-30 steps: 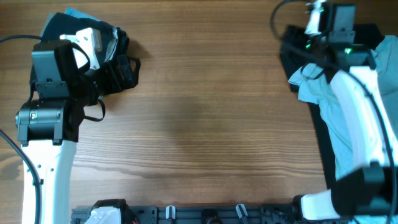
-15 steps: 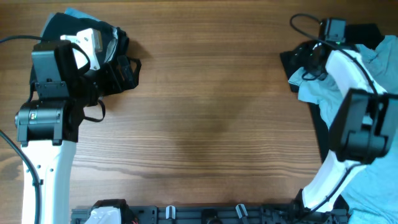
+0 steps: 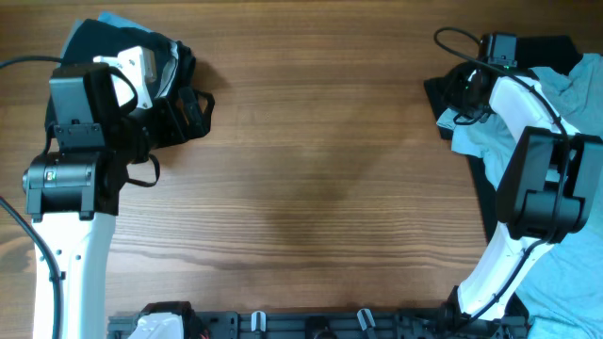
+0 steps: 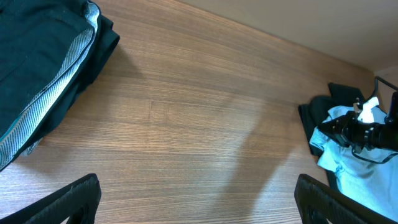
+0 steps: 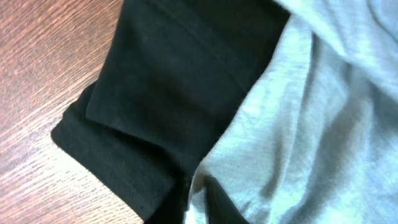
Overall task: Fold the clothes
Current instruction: 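Reach the right gripper to the light blue T-shirt and grasp it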
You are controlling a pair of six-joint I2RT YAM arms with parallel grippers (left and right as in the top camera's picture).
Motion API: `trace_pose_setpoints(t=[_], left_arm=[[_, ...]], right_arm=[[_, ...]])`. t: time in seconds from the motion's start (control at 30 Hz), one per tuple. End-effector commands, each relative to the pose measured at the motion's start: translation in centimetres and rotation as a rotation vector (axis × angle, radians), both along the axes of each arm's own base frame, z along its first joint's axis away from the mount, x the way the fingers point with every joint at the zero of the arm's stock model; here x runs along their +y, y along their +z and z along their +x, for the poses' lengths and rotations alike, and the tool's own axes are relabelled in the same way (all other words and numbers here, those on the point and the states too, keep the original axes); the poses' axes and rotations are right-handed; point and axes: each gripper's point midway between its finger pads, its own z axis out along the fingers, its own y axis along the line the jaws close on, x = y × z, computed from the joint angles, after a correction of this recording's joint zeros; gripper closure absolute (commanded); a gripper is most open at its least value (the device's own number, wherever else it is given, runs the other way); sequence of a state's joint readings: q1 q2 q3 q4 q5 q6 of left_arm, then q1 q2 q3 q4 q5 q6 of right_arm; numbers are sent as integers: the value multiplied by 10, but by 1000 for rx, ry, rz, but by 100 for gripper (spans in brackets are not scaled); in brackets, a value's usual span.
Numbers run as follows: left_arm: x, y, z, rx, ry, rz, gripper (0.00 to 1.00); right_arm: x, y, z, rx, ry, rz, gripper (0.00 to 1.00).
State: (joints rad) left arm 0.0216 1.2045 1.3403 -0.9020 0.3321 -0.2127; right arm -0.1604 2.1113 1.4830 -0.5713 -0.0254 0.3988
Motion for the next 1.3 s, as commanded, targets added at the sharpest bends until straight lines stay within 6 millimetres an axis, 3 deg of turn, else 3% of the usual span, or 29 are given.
trace_pose_setpoints(t=[0.0, 0.13, 0.17, 0.23, 0.3, 0.57, 0.8, 1.0, 1.17, 1.27], left_arm=[[-2, 11, 0, -25, -8, -13, 0], [-2, 11, 0, -25, -8, -13, 0], [-2, 11, 0, -25, -8, -13, 0], [-2, 11, 0, -25, -8, -13, 0], [-2, 11, 0, -25, -7, -12, 0], [2, 10, 1, -24, 12, 5, 0], [2, 10, 1, -25, 12, 5, 0], [2, 10, 1, -24, 11, 5, 0], [2, 10, 1, -24, 11, 5, 0], [2, 10, 1, -24, 11, 5, 0]], right_arm=[[-14, 13, 4, -33, -22, 0, 96], [-28, 37, 2, -70, -50, -8, 96], [-31, 41, -1, -70, -57, -9, 88], [-35, 42, -11, -39, -70, -3, 51], [-35, 35, -19, -2, -74, 5, 37], [-29, 0, -32, 57, -81, 39, 40], [-4, -2, -15, -9, -15, 182, 54], [-7, -9, -18, 11, -35, 173, 51], [-4, -35, -35, 89, -95, 201, 51], [-3, -41, -36, 97, -87, 204, 61]])
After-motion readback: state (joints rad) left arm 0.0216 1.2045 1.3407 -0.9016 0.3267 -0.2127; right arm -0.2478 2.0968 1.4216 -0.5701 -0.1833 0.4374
